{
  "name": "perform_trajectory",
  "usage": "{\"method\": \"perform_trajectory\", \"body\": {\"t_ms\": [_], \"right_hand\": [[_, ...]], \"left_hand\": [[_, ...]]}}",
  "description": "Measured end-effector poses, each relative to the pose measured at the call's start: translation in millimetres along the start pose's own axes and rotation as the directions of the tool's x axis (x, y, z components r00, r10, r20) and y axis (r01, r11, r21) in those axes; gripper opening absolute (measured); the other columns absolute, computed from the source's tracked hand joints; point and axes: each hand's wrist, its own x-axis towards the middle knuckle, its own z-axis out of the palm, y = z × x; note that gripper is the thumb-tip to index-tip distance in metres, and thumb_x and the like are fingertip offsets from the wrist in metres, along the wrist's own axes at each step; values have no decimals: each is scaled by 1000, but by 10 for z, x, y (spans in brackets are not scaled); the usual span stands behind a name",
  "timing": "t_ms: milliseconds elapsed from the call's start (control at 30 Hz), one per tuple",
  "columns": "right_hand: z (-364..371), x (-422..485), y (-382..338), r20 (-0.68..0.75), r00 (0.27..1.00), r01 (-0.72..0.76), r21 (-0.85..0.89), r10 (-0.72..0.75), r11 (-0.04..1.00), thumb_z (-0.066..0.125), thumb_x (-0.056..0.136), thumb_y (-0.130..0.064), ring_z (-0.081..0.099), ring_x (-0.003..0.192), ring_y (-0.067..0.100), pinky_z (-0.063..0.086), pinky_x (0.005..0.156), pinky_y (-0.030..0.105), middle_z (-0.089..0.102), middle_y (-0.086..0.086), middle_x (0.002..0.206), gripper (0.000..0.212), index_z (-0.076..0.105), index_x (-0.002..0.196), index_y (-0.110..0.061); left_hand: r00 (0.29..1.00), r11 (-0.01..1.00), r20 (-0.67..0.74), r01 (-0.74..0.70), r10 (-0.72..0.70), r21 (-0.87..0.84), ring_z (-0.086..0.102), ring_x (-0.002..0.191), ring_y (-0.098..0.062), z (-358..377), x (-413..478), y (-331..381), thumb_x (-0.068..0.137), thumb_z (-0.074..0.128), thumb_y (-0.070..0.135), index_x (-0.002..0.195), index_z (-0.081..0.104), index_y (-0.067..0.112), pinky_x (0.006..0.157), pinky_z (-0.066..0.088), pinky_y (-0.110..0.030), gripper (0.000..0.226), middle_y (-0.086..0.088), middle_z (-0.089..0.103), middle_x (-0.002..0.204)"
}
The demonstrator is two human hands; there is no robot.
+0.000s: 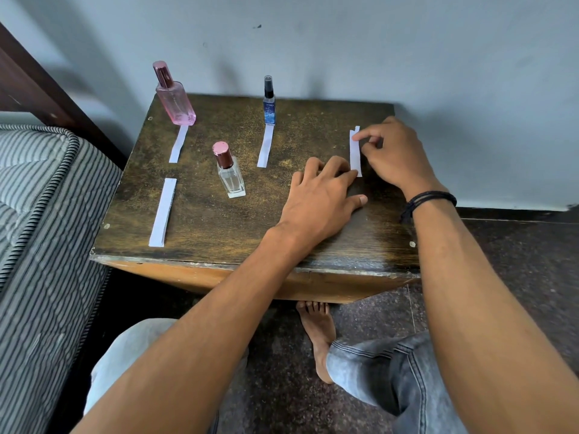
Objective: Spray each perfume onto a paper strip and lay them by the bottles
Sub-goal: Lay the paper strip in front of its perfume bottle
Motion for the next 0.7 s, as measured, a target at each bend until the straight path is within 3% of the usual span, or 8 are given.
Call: {"method": "perform_trajectory", "body": {"t_ms": [333,700], "right_hand": [[-1,11,24,15,999,31,-31,-31,999,57,96,-11,52,86,14,35,75,26,57,3,103,31,75,114,-29],[-54,-8,7,-55,999,6,52,-4,999,54,94,-8,57,87,12,41,77,25,66,-3,100,35,73,115,-29]], "left_hand": [[1000,1000,-11,-6,6,-29,37,126,-28,-3,3,-16,98,52,54,141,55,23,105,36,-46,53,7,47,142],[1000,998,-20,-25,24,-60,38,128,-28,-25,9,-35,98,54,51,143,53,23,105,37,-45,53,7,49,143]]}}
